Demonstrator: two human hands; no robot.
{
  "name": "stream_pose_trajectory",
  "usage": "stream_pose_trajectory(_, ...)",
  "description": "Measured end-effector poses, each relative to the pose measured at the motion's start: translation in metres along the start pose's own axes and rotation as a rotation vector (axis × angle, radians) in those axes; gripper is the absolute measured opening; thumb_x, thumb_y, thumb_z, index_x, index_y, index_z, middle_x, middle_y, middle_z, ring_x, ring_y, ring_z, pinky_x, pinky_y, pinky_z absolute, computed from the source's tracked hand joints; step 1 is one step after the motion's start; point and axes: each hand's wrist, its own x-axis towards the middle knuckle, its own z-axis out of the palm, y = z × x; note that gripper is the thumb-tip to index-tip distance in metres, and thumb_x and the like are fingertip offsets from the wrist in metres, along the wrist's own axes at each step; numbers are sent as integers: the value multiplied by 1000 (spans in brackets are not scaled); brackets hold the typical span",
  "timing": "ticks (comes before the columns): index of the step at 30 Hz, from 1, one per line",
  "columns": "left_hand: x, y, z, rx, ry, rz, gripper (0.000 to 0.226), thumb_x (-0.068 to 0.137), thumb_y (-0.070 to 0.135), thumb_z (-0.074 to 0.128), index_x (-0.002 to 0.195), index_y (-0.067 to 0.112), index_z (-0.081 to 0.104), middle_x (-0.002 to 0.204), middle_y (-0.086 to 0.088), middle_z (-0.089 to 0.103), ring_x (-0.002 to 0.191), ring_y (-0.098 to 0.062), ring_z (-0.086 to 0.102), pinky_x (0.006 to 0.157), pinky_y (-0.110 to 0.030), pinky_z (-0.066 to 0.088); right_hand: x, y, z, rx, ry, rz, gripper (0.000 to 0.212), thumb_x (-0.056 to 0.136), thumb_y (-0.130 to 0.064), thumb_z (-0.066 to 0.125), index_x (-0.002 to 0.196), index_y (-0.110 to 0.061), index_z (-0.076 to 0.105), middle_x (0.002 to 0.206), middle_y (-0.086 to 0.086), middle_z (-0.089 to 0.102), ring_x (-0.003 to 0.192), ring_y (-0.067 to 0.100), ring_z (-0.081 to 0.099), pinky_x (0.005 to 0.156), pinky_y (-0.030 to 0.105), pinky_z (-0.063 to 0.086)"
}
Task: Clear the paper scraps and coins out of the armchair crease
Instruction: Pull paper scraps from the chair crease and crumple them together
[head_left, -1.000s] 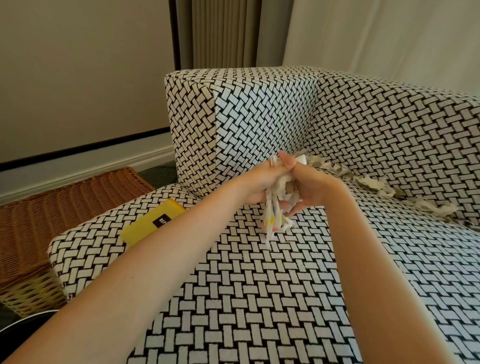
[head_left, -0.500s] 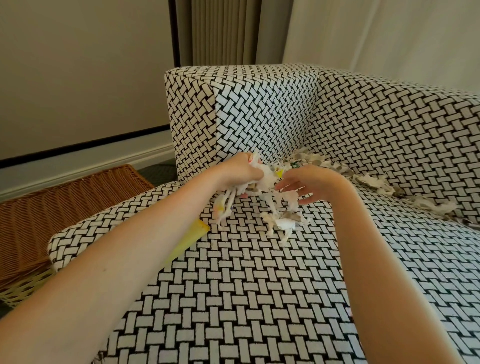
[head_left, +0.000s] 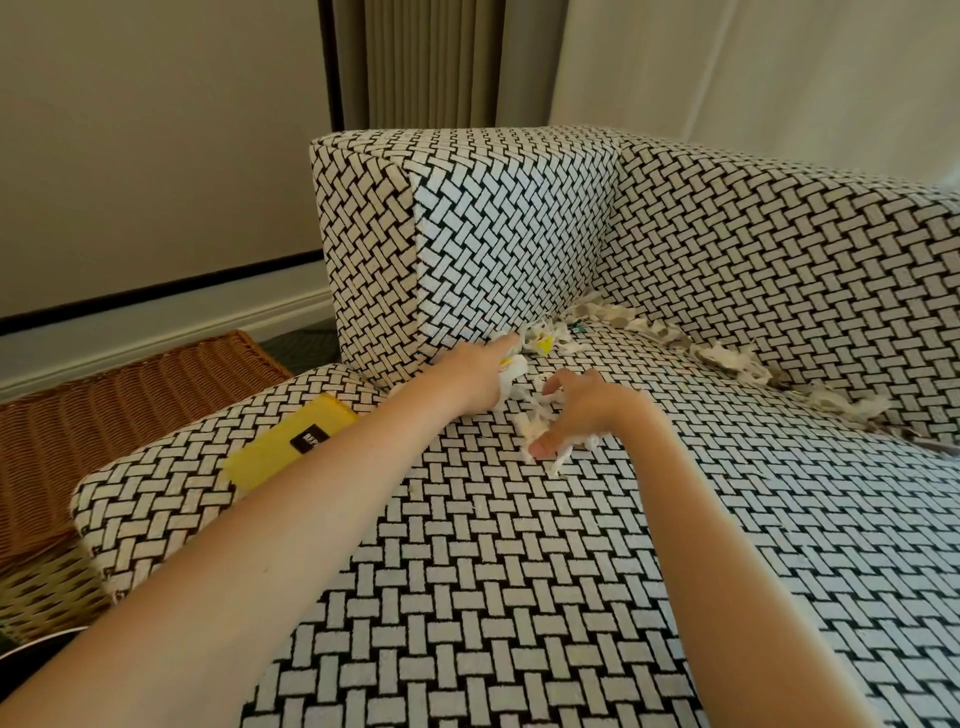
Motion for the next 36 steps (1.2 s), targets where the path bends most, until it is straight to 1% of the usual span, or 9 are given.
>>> stream_pose_trajectory(5,7,2,5,37,-43,-56,62,91,20,43,147,31,18,144,-15,34,127,-32,38,99,-38,39,10,0,8,156,173,-17,48,76,-20,74,117,-7,54,113,10,62,95,23,61,86,32,51)
stream_pose_trajectory(8,9,5,11,117,-70,-86,60,89,31,45,145,23,24,138,-15,40,124,-32,41,94,-37,41,17,1,9,192,197,-13,31,80,-21,70,104,-4,59,97,10,63,90,25,63,79,31,50)
stream_pose_trajectory(12,7,8,11,172,-47,-104,55,89,35,47,140,17,34,133,-13,44,120,-31,44,89,-34,43,18,2,3,425,197,42,18,90,-20,57,98,-8,46,71,4,50,58,14,49,63,27,45)
stream_pose_trajectory(18,3,2,12,2,82,-28,26,89,22,52,113,12,53,111,-13,58,95,-26,55,70,-28,42,24,-5,2,858,177,127,31,95,-11,47,123,0,46,74,6,44,58,13,44,55,22,44)
stream_pose_trajectory(22,0,2,-7,-127,150,32,19,88,17,53,107,15,57,94,-5,60,65,-11,47,51,-19,33,22,-14,-10,964,172,75,23,95,-6,44,116,-3,53,79,5,46,61,10,46,47,19,48)
stream_pose_trajectory(24,0,4,-17,-172,154,46,11,88,17,52,98,17,56,75,4,51,56,-7,41,49,-18,30,17,-19,-18,1057,136,50,11,95,-5,42,96,-8,53,87,8,46,64,11,45,51,22,48)
stream_pose_trajectory(26,0,6,-24,-225,170,52,4,89,18,51,87,22,50,67,7,45,54,-7,39,49,-18,31,11,-25,-26,1196,104,0,8,96,-9,41,98,-9,49,92,9,48,66,11,45,54,24,45)
stream_pose_trajectory(30,-10,6,-38,-363,177,58,24,91,17,50,69,22,45,64,9,49,52,-6,42,48,-15,34,4,-35,-36,1306,102,-95,17,97,-14,40,110,-5,47,108,12,54,72,13,52,59,24,47)
stream_pose_trajectory(36,-38,-13,-70,-436,122,59,24,92,19,50,68,21,49,63,6,51,51,-7,45,44,-15,37,-10,-67,-32,1316,66,-261,14,98,-14,39,101,-5,49,92,7,57,71,12,53,58,21,47)
